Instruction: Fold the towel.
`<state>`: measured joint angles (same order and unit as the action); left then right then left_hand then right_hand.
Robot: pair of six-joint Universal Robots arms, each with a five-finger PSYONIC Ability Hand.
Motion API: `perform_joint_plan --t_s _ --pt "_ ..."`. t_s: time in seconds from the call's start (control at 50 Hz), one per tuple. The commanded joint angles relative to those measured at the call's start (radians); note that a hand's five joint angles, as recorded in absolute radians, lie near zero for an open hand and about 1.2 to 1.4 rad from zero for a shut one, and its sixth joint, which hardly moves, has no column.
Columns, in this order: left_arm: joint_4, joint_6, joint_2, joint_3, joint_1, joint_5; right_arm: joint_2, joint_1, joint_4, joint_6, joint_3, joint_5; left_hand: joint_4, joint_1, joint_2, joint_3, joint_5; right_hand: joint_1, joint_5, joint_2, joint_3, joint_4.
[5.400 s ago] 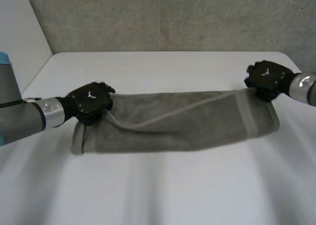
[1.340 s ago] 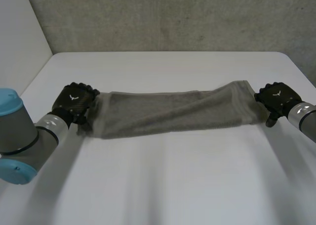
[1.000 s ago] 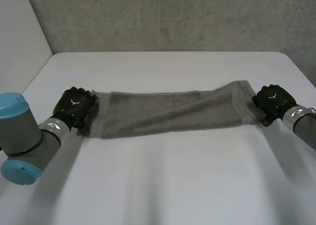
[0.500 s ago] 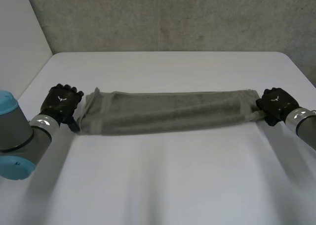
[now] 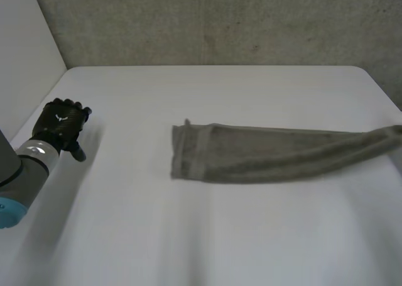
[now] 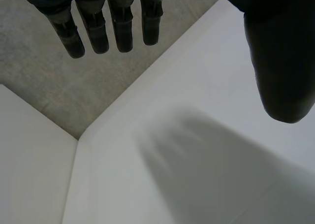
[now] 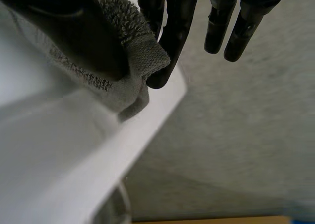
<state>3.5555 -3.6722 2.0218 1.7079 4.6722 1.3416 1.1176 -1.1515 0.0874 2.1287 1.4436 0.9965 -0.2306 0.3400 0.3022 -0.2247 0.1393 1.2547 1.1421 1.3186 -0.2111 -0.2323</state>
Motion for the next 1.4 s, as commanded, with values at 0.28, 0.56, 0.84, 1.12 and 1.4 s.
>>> perform_joint_plan --t_s 0.28,0.56,0.84,1.12,1.4 --pt "0.0 0.052 -0.086 -0.019 -0.082 0.007 0.065 -0.649 0.021 0.109 -0.126 -0.004 0.056 -0.03 0.008 0.05 -0.003 0.142 0.08 0.078 0.037 0.058" --pt "0.006 0.066 -0.094 -0.036 -0.132 0.01 -0.234 -1.034 0.058 0.112 -0.262 0.194 0.056 -0.033 0.005 0.05 -0.006 -0.052 -0.114 -0.116 0.037 0.058" --pt "0.011 0.173 -0.081 -0.105 -0.254 0.028 -0.146 -1.027 0.034 0.313 -0.227 0.35 0.056 -0.033 0.005 0.05 -0.006 -1.255 -1.142 -1.319 0.037 0.058" --pt "0.013 0.368 -0.009 -0.247 -0.487 0.047 0.132 -0.653 -0.1 0.542 0.142 0.265 0.056 -0.018 0.02 0.05 0.008 -1.255 -1.142 -1.319 0.037 0.058" --pt "0.02 0.423 0.165 -0.277 -0.603 0.057 0.136 -0.505 0.184 0.563 0.405 0.211 0.056 -0.012 0.026 0.05 0.014 -0.865 -0.927 -0.929 0.037 0.058"
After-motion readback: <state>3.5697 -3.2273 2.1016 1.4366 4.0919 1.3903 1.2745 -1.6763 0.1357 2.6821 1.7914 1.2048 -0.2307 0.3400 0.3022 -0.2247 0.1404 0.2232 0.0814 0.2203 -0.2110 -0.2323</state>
